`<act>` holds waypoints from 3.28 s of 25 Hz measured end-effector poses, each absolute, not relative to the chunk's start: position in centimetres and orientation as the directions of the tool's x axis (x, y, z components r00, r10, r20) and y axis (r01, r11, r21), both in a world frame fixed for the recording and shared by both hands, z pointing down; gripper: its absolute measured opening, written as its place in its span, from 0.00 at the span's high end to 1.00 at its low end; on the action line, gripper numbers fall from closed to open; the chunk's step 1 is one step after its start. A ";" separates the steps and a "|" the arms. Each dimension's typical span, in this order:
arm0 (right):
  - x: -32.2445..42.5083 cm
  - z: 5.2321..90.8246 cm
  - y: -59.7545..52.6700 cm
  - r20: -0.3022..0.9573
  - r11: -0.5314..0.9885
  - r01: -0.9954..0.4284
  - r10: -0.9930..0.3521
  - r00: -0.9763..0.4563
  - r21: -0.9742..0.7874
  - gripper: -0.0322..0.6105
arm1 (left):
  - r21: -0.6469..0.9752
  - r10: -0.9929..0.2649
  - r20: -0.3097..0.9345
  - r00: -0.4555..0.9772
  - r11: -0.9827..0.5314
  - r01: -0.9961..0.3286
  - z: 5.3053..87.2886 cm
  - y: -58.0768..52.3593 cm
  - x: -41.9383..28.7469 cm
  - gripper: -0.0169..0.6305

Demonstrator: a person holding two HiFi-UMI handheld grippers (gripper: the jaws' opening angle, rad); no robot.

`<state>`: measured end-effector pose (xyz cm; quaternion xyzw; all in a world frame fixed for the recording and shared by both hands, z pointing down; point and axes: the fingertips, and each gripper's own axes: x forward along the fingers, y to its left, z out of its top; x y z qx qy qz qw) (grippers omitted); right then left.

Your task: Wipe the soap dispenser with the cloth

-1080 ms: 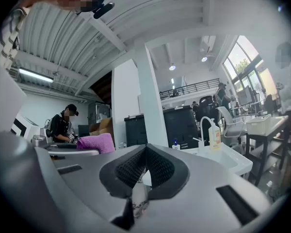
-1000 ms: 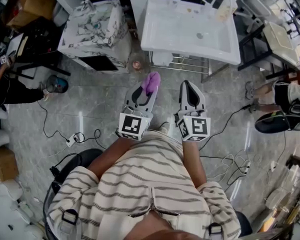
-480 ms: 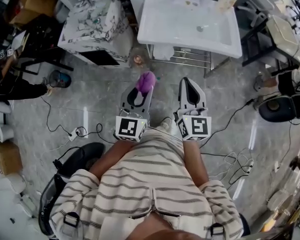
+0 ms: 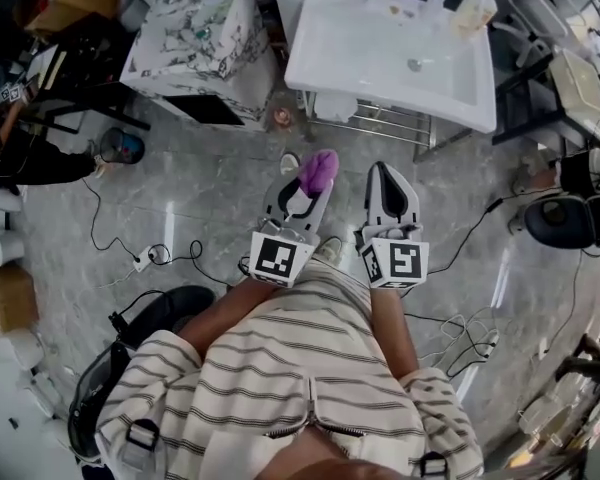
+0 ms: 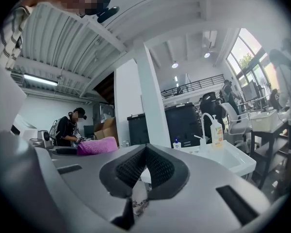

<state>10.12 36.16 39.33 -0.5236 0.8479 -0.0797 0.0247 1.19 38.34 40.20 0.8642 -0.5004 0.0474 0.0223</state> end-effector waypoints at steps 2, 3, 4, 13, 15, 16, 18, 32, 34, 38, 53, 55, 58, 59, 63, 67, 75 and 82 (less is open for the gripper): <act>10.0 39.4 34.7 0.051 0.430 -0.890 -0.896 -0.442 -0.152 0.94 | -0.012 -0.852 0.098 0.514 -0.517 -0.856 40.3 36.8 1.4 0.79; 10.0 39.5 33.9 0.056 0.427 -0.892 -0.897 -0.438 -0.147 0.94 | -0.012 -0.848 0.099 0.521 -0.525 -0.851 40.4 35.8 1.4 0.79; 9.9 39.5 33.0 0.061 0.424 -0.894 -0.898 -0.436 -0.143 0.94 | -0.011 -0.845 0.099 0.525 -0.528 -0.849 40.5 34.8 1.3 0.79; 7.8 39.9 21.2 0.084 0.393 -0.911 -0.911 -0.404 -0.124 0.94 | 0.033 -0.830 0.079 0.552 -0.551 -0.834 40.4 21.6 -1.2 0.79; 7.1 39.2 17.7 0.079 0.378 -0.918 -0.918 -0.388 -0.122 0.94 | 0.027 -0.816 0.090 0.571 -0.571 -0.821 40.0 18.0 -1.7 0.79; 6.8 38.8 16.1 0.079 0.367 -0.922 -0.923 -0.377 -0.122 0.94 | 0.026 -0.809 0.089 0.581 -0.582 -0.813 39.6 16.3 -2.0 0.79; 6.3 38.1 13.1 0.084 0.346 -0.931 -0.930 -0.357 -0.119 0.94 | 0.023 -0.794 0.081 0.602 -0.602 -0.798 38.8 13.2 -2.4 0.79; 3.2 38.0 -2.4 0.139 0.222 -0.964 -0.960 -0.243 -0.148 0.94 | 0.060 -0.715 0.126 0.688 -0.687 -0.724 39.5 -3.7 -5.8 0.78; 3.1 38.0 -3.7 0.143 0.228 -0.964 -0.958 -0.247 -0.133 0.94 | 0.069 -0.713 0.120 0.690 -0.688 -0.723 39.6 -5.2 -5.7 0.78; 3.8 39.1 -6.2 0.165 0.240 -0.961 -0.951 -0.260 -0.137 0.94 | 0.071 -0.716 0.142 0.684 -0.682 -0.728 40.6 -7.4 -5.0 0.78; 6.5 44.7 -15.3 0.211 0.320 -0.931 -0.911 -0.353 -0.178 0.94 | 0.081 -0.777 0.195 0.599 -0.596 -0.799 44.4 -13.7 -2.7 0.78; 6.7 45.5 -16.1 0.217 0.329 -0.927 -0.906 -0.363 -0.178 0.94 | 0.087 -0.781 0.211 0.587 -0.583 -0.807 45.2 -14.3 -2.7 0.78; 6.9 46.3 -17.1 0.224 0.333 -0.926 -0.903 -0.368 -0.180 0.94 | 0.078 -0.781 0.234 0.579 -0.578 -0.812 46.3 -15.0 -2.5 0.78; 7.1 46.5 -17.4 0.226 0.332 -0.926 -0.902 -0.367 -0.178 0.94 | 0.078 -0.782 0.239 0.576 -0.576 -0.814 46.6 -15.3 -2.3 0.78; 7.7 47.7 -18.9 0.226 0.328 -0.926 -0.903 -0.365 -0.186 0.94 | 0.075 -0.785 0.248 0.568 -0.569 -0.819 47.6 -16.5 -1.7 0.78; 7.7 49.1 -20.1 0.239 0.333 -0.922 -0.896 -0.374 -0.197 0.93 | 0.079 -0.786 0.251 0.565 -0.565 -0.821 48.1 -17.4 -1.2 0.78; 7.0 52.3 -23.3 0.282 0.366 -0.918 -0.874 -0.396 -0.154 0.78 | 0.091 -0.797 0.263 0.543 -0.540 -0.837 49.1 -18.4 -1.4 0.78; 6.7 54.0 -26.6 0.300 0.374 -0.924 -0.875 -0.380 -0.079 0.73 | 0.088 -0.804 0.274 0.528 -0.526 -0.846 50.0 -18.8 -2.0 0.78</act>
